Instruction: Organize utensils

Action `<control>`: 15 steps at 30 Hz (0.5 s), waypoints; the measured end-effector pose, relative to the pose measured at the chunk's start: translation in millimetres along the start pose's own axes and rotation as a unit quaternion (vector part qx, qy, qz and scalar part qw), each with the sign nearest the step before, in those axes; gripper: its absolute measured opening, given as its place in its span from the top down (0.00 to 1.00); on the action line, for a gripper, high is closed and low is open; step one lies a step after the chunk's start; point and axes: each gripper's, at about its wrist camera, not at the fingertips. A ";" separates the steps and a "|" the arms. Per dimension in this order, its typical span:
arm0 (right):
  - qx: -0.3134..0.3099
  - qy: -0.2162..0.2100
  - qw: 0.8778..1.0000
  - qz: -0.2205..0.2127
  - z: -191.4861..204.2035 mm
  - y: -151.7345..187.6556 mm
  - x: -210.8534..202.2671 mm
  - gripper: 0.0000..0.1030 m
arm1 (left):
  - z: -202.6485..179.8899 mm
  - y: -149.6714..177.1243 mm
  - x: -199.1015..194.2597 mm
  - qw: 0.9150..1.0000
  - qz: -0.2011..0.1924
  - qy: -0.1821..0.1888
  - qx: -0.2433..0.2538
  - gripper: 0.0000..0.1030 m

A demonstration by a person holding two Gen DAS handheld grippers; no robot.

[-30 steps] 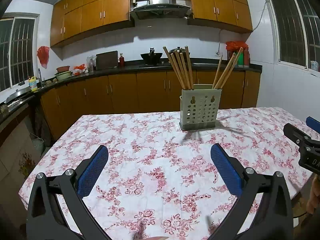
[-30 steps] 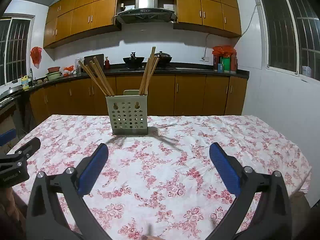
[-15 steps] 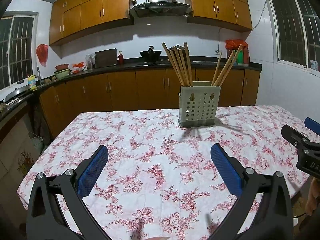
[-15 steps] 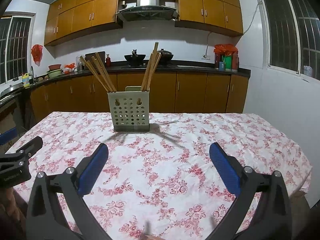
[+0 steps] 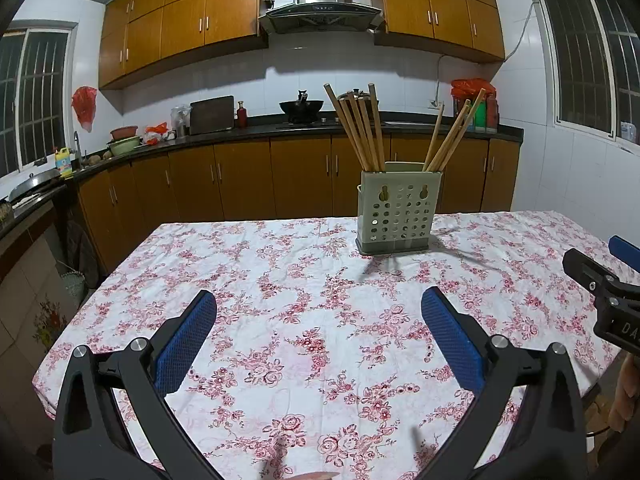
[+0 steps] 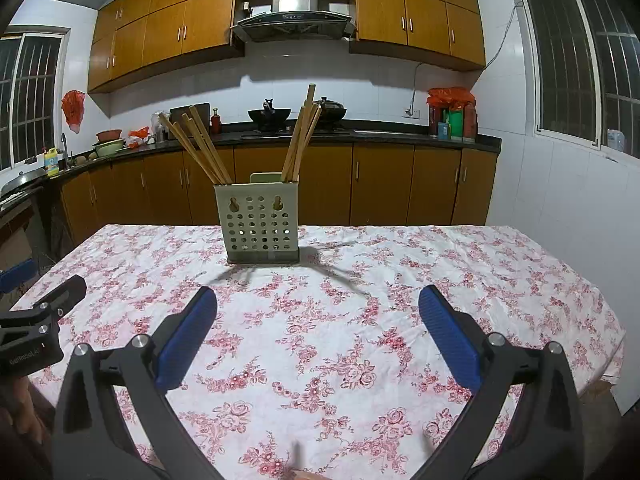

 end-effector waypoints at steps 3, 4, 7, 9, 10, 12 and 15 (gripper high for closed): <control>0.005 -0.002 1.000 0.004 -1.0 0.9 1.7 0.04 | 0.3 0.0 0.5 1.000 0.000 0.000 0.000 0.02; 0.006 -0.004 1.000 0.006 -1.2 1.2 2.4 0.04 | 0.3 0.0 0.5 1.000 0.000 0.000 0.000 0.02; 0.007 -0.006 1.000 0.007 -0.6 2.0 2.8 0.04 | 0.0 0.2 0.4 1.000 0.000 0.000 0.000 0.02; 0.007 -0.006 1.000 0.007 -0.3 1.9 2.6 0.04 | -0.1 0.1 0.4 1.000 0.000 0.000 0.000 0.02; 0.006 -0.007 1.000 0.006 -0.1 1.9 2.6 0.04 | -0.1 -0.2 0.4 1.000 0.000 0.000 0.000 0.02; 0.004 -0.007 1.000 0.005 0.3 2.2 2.3 0.04 | -0.4 0.2 0.1 1.000 0.000 0.000 0.000 0.02; 0.004 -0.007 1.000 0.005 0.5 2.2 2.1 0.04 | -0.3 0.0 0.2 1.000 0.000 0.000 -0.001 0.02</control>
Point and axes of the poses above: each gripper's, at about its wrist camera, not at the fingertips, and x roughly the way its jaws point, z to its left, y to its underside, and after that the axes turned 15 degrees about -z, right-handed
